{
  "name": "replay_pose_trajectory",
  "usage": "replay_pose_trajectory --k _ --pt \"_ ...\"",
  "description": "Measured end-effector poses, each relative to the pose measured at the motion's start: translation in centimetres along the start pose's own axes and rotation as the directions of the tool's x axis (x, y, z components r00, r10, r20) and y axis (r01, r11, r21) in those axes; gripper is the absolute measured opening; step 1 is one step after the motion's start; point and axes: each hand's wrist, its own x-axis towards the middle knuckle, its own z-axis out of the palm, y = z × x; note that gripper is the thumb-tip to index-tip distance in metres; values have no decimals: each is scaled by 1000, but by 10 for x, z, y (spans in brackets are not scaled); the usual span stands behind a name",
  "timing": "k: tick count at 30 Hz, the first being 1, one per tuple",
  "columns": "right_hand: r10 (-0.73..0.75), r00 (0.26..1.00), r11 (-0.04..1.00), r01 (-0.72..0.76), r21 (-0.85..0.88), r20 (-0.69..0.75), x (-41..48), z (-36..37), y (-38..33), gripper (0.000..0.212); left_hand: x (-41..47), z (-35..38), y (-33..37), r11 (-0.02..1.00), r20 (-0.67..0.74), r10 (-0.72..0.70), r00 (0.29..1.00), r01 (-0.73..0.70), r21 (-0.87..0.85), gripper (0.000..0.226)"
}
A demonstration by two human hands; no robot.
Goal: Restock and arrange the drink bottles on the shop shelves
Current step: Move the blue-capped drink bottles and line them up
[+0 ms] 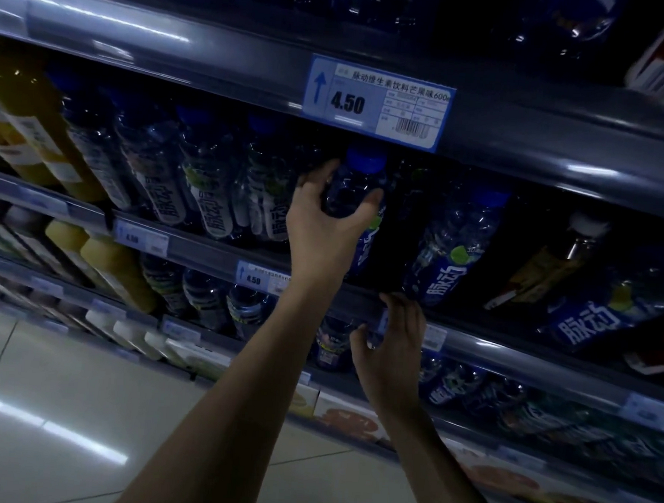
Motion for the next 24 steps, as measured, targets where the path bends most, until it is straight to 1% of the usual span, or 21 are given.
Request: replay_pose_trajectory --k 2,5,7,11,13,17,19,20,22,24 --pt "-10 1000 1000 10 -1 -7 0 0 1 49 1 0 -4 1000 12 24 1000 -24 5 53" --pt "-7 1000 1000 7 4 -12 0 0 0 50 -7 0 -12 999 6 48 999 -48 26 67" --pt "-17 1000 1000 17 7 2 0 -1 0 51 -15 -1 -22 997 2 12 1000 -12 80 76" --pt "-23 999 1000 23 -2 40 -1 0 2 53 -30 -5 -47 980 62 -93 994 80 183 88" --pt "-20 999 1000 21 -11 42 -1 0 3 55 -30 -3 -53 975 60 -105 993 91 204 86" --pt "-29 999 999 30 -15 30 -2 0 4 55 -21 -2 -56 971 -3 -70 998 69 227 60" --pt "-27 999 1000 27 5 27 -2 0 3 54 -19 -8 -59 970 41 -60 997 48 238 54" --pt "-24 999 1000 23 13 28 -2 0 2 54 -17 -12 -60 971 81 -73 994 52 233 55" --pt "-14 999 1000 13 21 29 -3 0 1 53 -14 -21 -60 974 194 -97 976 53 219 61" --pt "0 999 1000 -1 27 36 -4 0 1 53 -10 -28 -59 987 325 -84 942 33 160 57"
